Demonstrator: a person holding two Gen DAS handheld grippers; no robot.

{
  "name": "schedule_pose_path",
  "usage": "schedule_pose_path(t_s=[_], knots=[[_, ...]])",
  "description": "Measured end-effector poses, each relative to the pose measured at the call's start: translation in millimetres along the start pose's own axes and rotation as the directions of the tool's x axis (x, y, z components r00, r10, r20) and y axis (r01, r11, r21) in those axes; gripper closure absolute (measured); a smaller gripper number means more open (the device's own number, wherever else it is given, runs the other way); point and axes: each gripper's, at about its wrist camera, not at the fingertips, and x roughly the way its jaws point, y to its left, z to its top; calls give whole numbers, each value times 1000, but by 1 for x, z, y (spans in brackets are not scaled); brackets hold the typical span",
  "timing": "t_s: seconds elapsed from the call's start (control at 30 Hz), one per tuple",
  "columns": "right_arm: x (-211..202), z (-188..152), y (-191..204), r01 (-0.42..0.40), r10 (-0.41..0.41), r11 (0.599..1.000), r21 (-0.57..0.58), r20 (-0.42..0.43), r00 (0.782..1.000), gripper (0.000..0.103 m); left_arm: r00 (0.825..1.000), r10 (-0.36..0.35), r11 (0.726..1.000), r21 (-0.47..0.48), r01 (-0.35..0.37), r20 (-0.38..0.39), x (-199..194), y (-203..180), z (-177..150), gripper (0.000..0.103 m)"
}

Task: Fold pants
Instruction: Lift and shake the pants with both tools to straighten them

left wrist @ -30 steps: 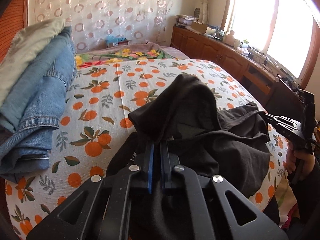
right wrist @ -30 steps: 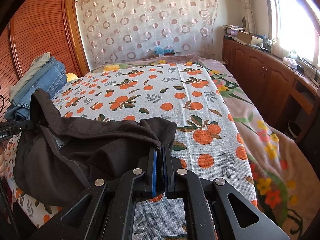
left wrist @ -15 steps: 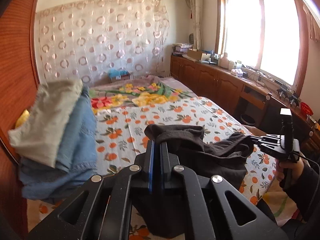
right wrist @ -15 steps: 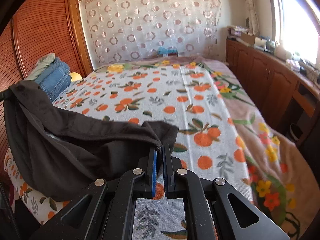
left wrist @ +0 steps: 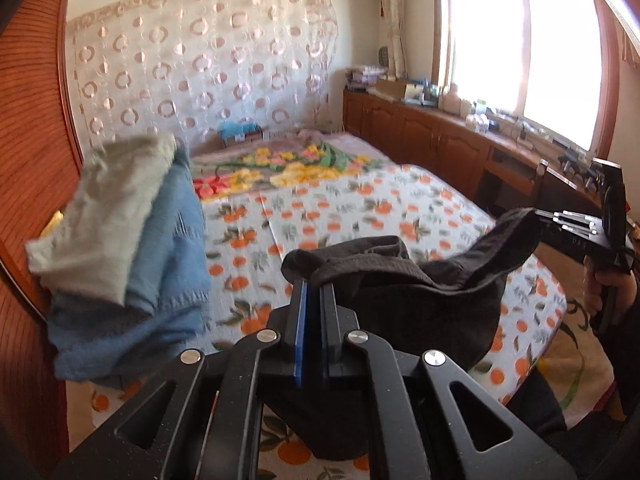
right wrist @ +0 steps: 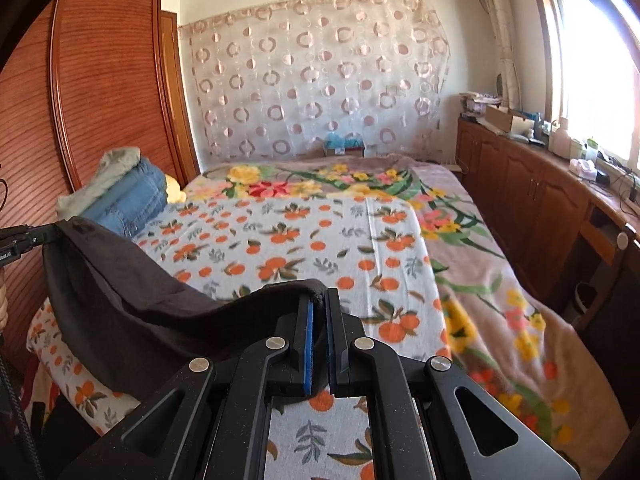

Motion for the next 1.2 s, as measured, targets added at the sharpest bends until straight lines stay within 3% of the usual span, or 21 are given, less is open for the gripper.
schedule_pose_path(t_s=[0.2, 0.43, 0.5, 0.7, 0.73, 0.77, 0.87, 1.07, 1.2], knots=[[30, -10, -3, 0, 0, 1000, -2, -78, 997, 98, 996, -9, 1000, -19, 7, -90, 28, -2, -24, 96], [42, -11, -1, -9, 9, 1000, 0, -99, 995, 98, 993, -18, 999, -31, 14, -118, 42, -1, -21, 76], [40, -12, -2, -10, 10, 1000, 2, -100, 995, 98, 992, -14, 1000, -20, 12, -123, 46, -3, -18, 74], [36, -16, -5, -7, 8, 1000, 11, -97, 995, 98, 991, -10, 1000, 1, 10, -135, 57, -3, -10, 74], [35, -16, -6, -6, 7, 1000, 12, -94, 996, 98, 990, -9, 1000, 3, 10, -142, 59, -2, -10, 75], [33, -15, -7, -4, 5, 1000, 14, -89, 996, 98, 990, -12, 1000, 6, 13, -141, 60, -2, -11, 86], [26, -14, -9, 1, 0, 1000, 16, -72, 997, 98, 993, 2, 1000, 15, 0, -118, 53, 0, -8, 98], [-4, 4, -14, 11, -11, 1000, 29, 17, 1000, 98, 1000, 17, 1000, 5, -17, 12, 9, 4, 22, 98], [-39, 25, -14, 13, -16, 999, 33, 113, 993, 98, 992, 38, 999, 10, -39, 120, -32, 8, 56, 98]])
